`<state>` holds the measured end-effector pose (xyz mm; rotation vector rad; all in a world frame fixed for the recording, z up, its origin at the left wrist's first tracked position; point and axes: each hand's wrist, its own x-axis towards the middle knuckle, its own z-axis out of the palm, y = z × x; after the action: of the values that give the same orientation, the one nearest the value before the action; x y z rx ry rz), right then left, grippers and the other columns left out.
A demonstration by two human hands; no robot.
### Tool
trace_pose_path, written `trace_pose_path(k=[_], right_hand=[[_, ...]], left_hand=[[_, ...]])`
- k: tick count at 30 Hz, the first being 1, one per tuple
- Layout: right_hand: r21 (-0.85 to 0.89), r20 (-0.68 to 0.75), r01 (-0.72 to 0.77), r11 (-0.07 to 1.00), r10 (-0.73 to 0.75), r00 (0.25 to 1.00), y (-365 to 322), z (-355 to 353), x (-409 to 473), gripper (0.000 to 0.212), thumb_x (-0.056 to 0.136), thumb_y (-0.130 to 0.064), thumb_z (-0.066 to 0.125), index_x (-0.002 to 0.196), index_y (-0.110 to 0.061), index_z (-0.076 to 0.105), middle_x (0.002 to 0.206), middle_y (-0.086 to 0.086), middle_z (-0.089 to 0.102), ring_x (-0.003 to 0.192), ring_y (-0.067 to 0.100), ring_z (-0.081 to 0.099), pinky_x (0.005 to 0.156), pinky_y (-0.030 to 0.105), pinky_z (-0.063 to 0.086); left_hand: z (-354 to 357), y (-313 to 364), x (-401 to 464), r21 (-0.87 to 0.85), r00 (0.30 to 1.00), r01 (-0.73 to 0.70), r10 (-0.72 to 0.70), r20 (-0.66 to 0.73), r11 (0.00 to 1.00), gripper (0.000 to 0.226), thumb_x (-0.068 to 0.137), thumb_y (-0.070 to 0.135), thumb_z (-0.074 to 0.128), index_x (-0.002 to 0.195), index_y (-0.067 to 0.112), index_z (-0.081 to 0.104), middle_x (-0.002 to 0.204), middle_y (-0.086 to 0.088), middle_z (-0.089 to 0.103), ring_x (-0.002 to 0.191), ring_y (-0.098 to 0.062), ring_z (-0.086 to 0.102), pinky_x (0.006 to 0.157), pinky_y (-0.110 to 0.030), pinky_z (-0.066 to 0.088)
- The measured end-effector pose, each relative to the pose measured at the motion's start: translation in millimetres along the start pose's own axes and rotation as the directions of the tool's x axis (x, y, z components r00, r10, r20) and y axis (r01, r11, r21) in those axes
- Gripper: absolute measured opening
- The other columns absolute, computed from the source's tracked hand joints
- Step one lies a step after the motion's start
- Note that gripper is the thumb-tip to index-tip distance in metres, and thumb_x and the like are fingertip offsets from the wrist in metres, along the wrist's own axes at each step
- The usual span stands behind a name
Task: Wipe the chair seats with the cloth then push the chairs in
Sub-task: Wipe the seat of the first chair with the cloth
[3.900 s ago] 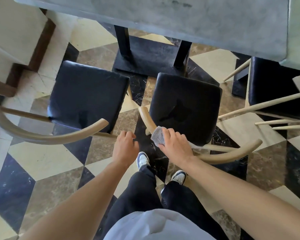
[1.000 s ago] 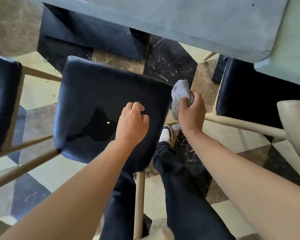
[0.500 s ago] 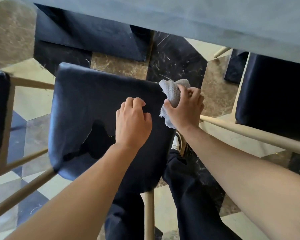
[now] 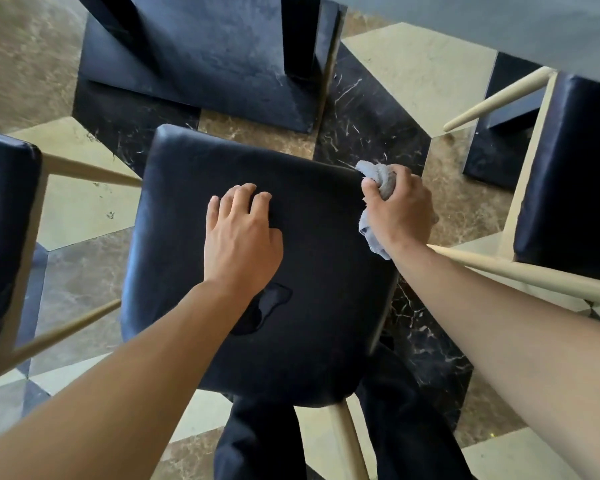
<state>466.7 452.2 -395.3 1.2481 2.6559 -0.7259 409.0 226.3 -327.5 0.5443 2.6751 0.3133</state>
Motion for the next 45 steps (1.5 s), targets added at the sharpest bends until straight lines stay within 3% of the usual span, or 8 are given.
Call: trace_pose_path(k=[11, 20, 31, 35, 41, 45], right_hand=[[-0.198, -0.009, 0.154, 0.968, -0.158, 0.987, -82, 38, 5, 0.056, 0.086, -0.067, 0.036, 0.115, -0.026, 0.061, 0.106, 0.006, 0.07, 0.1, 0.032, 0.06, 0.093, 0.045, 0.04], [-0.197, 0.022, 0.292, 0.936, -0.293, 0.956, -184, 89, -13, 0.054, 0.09, -0.065, 0.039, 0.117, -0.024, 0.061, 0.11, 0.005, 0.07, 0.1, 0.029, 0.062, 0.095, 0.044, 0.04], [-0.178, 0.083, 0.431, 0.885, -0.423, 0.902, -268, 139, -33, 0.053, 0.092, -0.061, 0.044, 0.133, -0.03, 0.055, 0.124, 0.002, 0.065, 0.11, 0.028, 0.057, 0.1, 0.044, 0.037], [-0.171, 0.123, 0.541, 0.824, -0.527, 0.841, -282, 147, -42, 0.048, 0.091, -0.059, 0.049, 0.131, -0.033, 0.059, 0.133, -0.001, 0.059, 0.116, 0.025, 0.053, 0.105, 0.041, 0.035], [-0.175, 0.244, 0.693, 0.7, -0.651, 0.719, -282, 147, -58, 0.046, 0.094, -0.055, 0.05, 0.132, -0.031, 0.06, 0.152, 0.004, 0.044, 0.144, 0.03, 0.029, 0.121, 0.044, 0.014], [-0.125, 0.277, 0.717, 0.686, -0.67, 0.689, -274, 140, -62, 0.046, 0.097, -0.05, 0.05, 0.137, -0.029, 0.056, 0.156, 0.004, 0.039, 0.149, 0.031, 0.02, 0.124, 0.045, 0.008]], left_hand=[[-14, -90, 8, 0.0, 0.99, 0.142, -0.142, -0.001, 0.99, 0.054, 0.081, 0.017, 0.054, 0.134, 0.005, 0.049, 0.145, -0.016, 0.041, 0.136, -0.033, 0.033, 0.114, -0.049, 0.025], [-22, -140, 12, -0.051, 0.972, 0.234, -0.234, -0.007, 0.971, 0.055, 0.079, 0.017, 0.055, 0.132, 0.006, 0.048, 0.143, -0.014, 0.04, 0.134, -0.034, 0.033, 0.113, -0.048, 0.024], [-21, -175, 10, -0.092, 0.974, 0.227, -0.227, 0.007, 0.97, 0.051, 0.078, 0.014, 0.055, 0.127, 0.007, 0.049, 0.136, -0.014, 0.044, 0.124, -0.034, 0.039, 0.108, -0.047, 0.028], [-22, -184, 3, -0.068, 0.968, 0.252, -0.25, 0.035, 0.965, 0.051, 0.08, 0.015, 0.055, 0.13, 0.007, 0.047, 0.138, -0.016, 0.042, 0.127, -0.036, 0.037, 0.11, -0.047, 0.028], [-28, -189, -3, -0.06, 0.941, 0.336, -0.333, 0.061, 0.94, 0.047, 0.082, 0.016, 0.053, 0.128, 0.005, 0.048, 0.135, -0.019, 0.043, 0.125, -0.038, 0.038, 0.107, -0.05, 0.031], [-29, -179, -8, -0.006, 0.976, 0.208, -0.207, 0.062, 0.978, 0.044, 0.081, 0.015, 0.055, 0.124, 0.003, 0.05, 0.132, -0.02, 0.044, 0.121, -0.039, 0.04, 0.105, -0.049, 0.032]])
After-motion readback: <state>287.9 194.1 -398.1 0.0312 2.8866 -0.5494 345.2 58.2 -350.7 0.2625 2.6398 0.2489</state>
